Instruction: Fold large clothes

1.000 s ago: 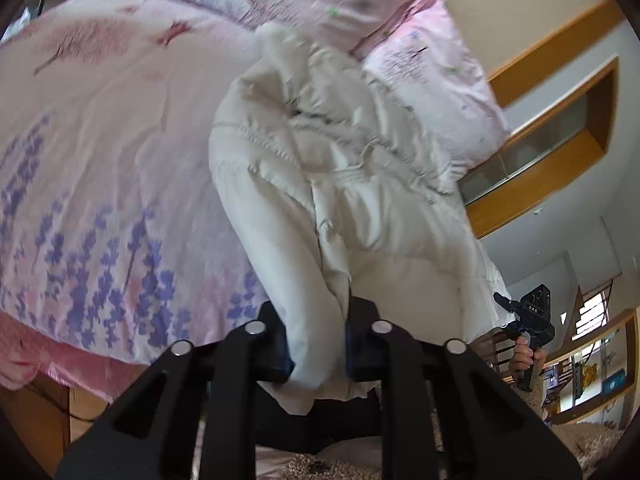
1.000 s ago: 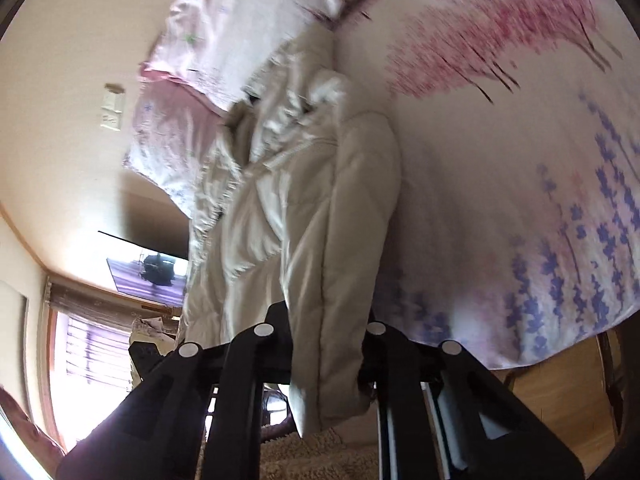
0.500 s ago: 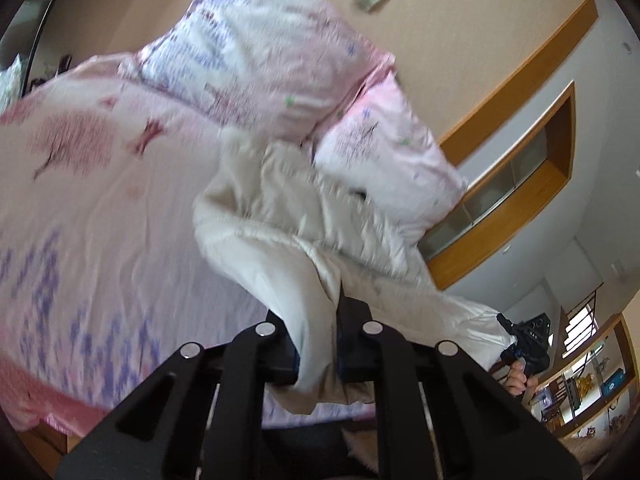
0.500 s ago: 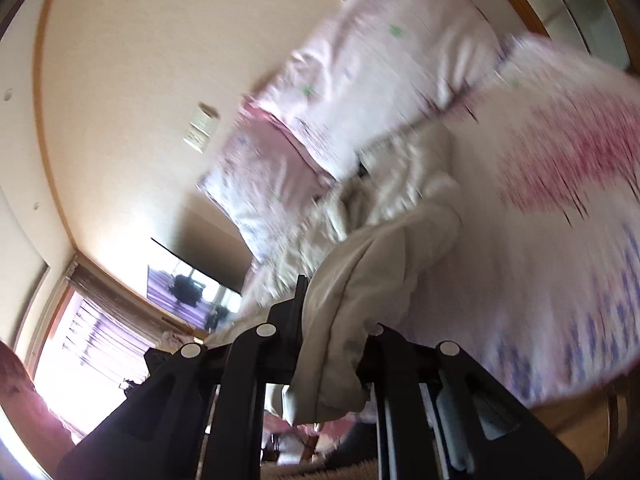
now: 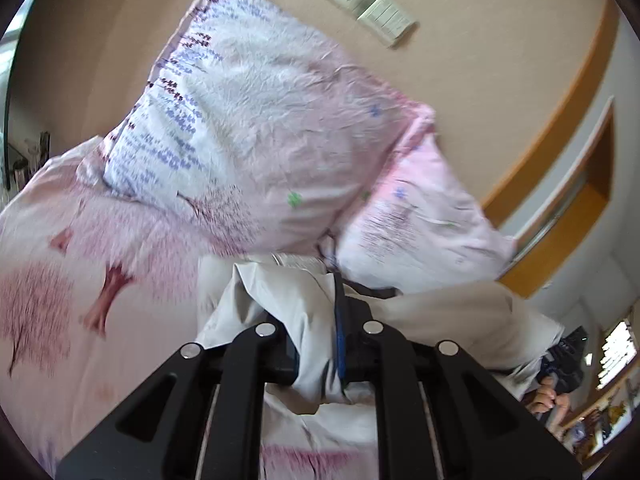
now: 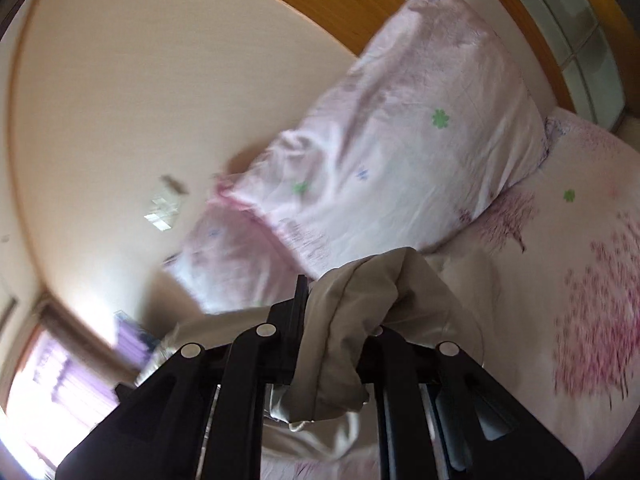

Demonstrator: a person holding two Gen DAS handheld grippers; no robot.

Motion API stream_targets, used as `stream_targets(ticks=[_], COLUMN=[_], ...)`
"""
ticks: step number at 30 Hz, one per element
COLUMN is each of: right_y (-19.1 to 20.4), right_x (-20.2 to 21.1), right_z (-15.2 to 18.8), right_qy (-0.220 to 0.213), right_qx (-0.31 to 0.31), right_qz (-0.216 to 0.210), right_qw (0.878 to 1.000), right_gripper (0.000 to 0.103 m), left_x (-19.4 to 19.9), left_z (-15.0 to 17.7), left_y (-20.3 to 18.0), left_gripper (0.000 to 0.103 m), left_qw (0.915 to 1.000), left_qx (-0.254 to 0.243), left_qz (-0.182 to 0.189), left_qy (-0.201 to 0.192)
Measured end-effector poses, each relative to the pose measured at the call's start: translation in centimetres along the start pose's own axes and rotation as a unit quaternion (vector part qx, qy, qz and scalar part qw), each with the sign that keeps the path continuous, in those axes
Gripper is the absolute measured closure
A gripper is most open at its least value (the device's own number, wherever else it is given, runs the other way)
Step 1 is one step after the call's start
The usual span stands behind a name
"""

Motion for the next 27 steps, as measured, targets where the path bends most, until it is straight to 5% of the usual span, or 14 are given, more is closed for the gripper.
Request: stream_targets(ticks=[7,13,18,20,27], right_y=[-7.8,-12.5,-13.0,-12.6,-10.8], right_x=[-9.4,-13.8,-15.3,-15.3,-13.2], right_z=[-1.2,-0.3,-0.7,-1.2,-2.8], right_qy=[0.045,0.082,0.101,0.099,0.078], right_qx=[-0.080,-0.169,-0.194,-0.183,-0.121], right_qz=[0.146,0.209,0.195,0.180,0.142], right_qw=[0.985,0.960,0.956,0.961,0.979], right_gripper=[0.091,0.090,0.058,0.045,0.042], left_x=[-10.2,-15.5,-17.2,-17.5,-15.9], left_z=[-1.2,-0.5,-0.2,0.0,-0.9], left_y=[4.0,6.1,6.8,6.9,6.4], left_gripper=[0.091,0.086,0.081,0.071,0.035], left_qw=[0.9957,0.9889,0.9852,0.9852,0.9888], left_qx=[0.026,0.043,0.064,0.071,0.095], left_qz=[-0.064,-0.095,-0.092,-0.082,-0.034], left_qy=[0.061,0.106,0.130,0.133,0.109])
Point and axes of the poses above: each gripper's, at about its wrist camera, not at the fingertips, and x roughly against the way its jaws point, y to its left, z to its underside, the point moved 9 cm from there along -x, roughly the way its jaws point, and after that the axes turned 2 degrees about y, right-handed, at the moved point
